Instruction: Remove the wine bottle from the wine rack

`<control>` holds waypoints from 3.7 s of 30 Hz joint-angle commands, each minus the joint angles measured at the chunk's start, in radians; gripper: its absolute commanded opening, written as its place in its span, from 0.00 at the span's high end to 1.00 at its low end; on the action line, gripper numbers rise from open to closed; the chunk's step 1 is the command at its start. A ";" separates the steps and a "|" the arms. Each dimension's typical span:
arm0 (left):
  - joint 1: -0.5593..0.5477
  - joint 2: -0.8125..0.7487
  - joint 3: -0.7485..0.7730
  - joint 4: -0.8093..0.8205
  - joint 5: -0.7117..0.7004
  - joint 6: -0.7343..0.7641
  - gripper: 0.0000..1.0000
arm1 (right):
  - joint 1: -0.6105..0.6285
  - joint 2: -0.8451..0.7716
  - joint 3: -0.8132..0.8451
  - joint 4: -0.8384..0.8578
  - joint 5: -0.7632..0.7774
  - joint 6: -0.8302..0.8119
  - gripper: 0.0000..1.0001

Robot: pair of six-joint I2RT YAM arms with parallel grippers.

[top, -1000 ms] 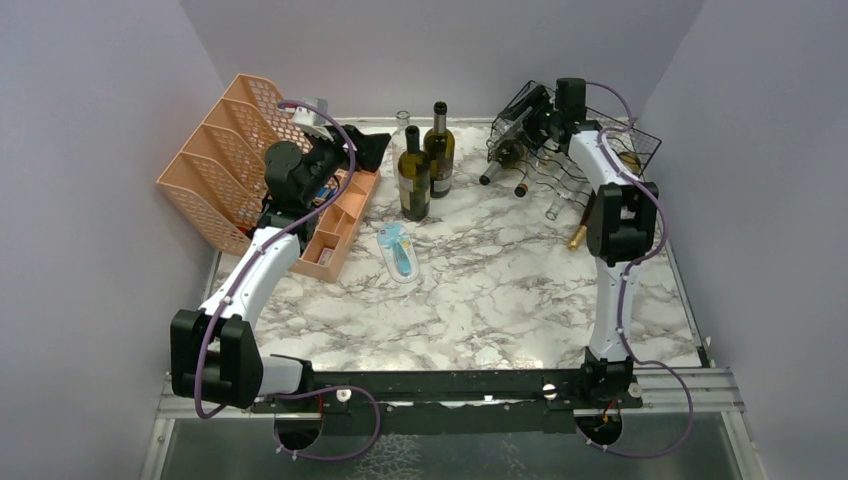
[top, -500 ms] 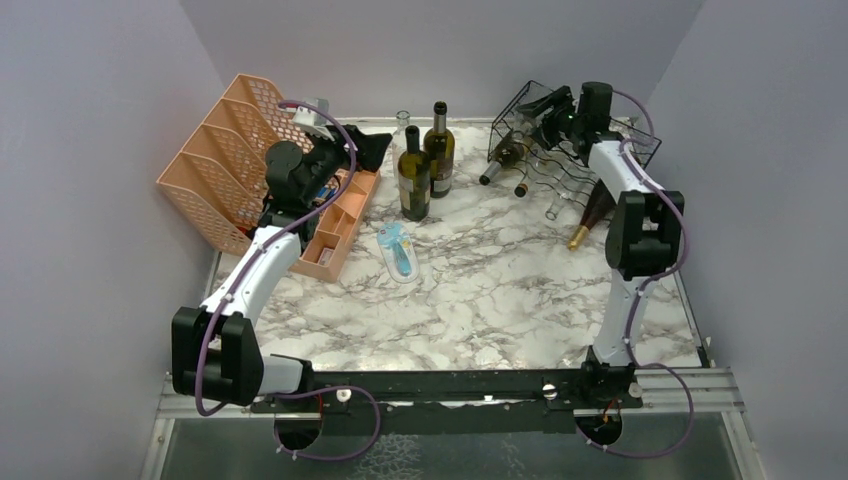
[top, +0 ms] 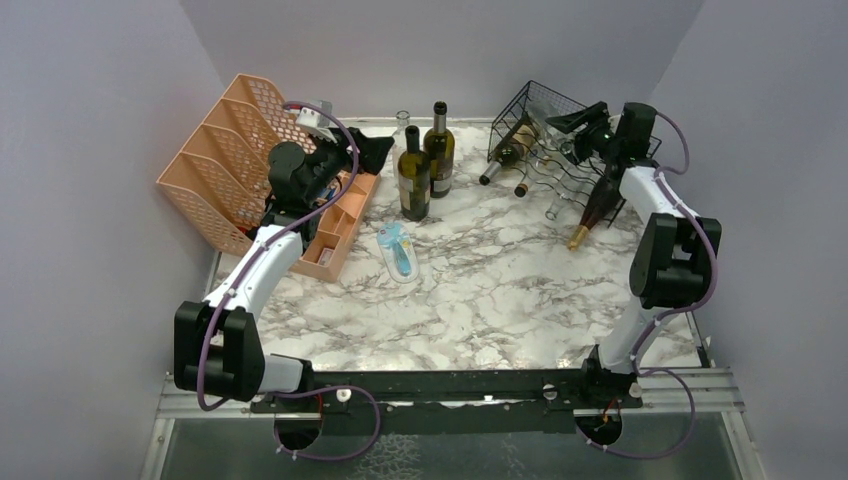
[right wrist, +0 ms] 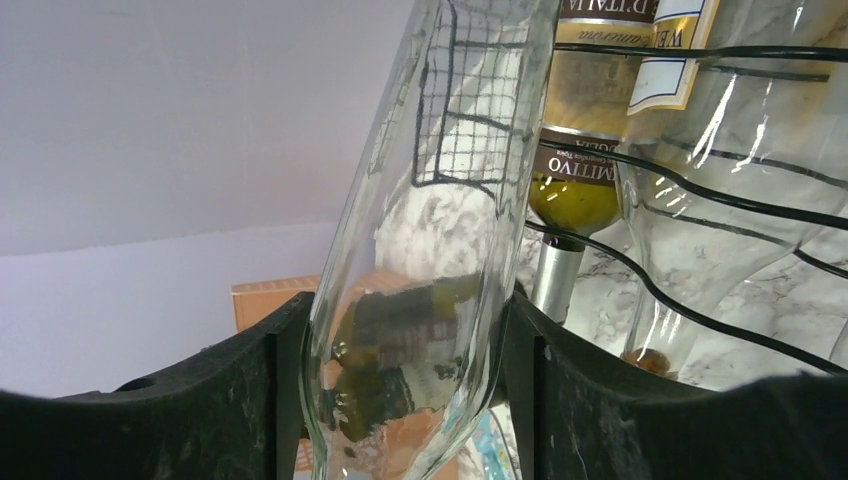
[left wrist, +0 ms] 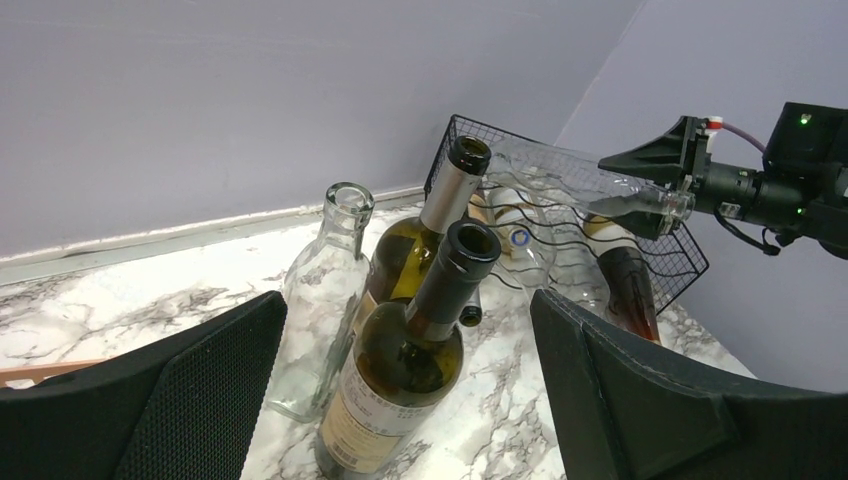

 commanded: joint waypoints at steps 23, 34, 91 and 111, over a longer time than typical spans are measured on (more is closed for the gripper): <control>-0.017 -0.015 -0.004 0.081 0.085 0.025 0.01 | -0.042 -0.421 -0.267 -0.097 -0.148 -0.084 0.63; -0.106 -0.087 -0.026 0.115 0.158 0.173 0.01 | -0.041 -0.581 -0.367 -0.438 -0.305 -0.278 0.63; -0.807 0.220 -0.055 -0.259 0.195 0.914 0.17 | 0.479 -0.629 -0.555 -0.685 -0.183 -0.584 0.64; -0.810 0.149 -0.071 -0.227 0.081 0.942 0.78 | 0.479 -0.688 -0.306 -0.892 0.191 -0.656 0.00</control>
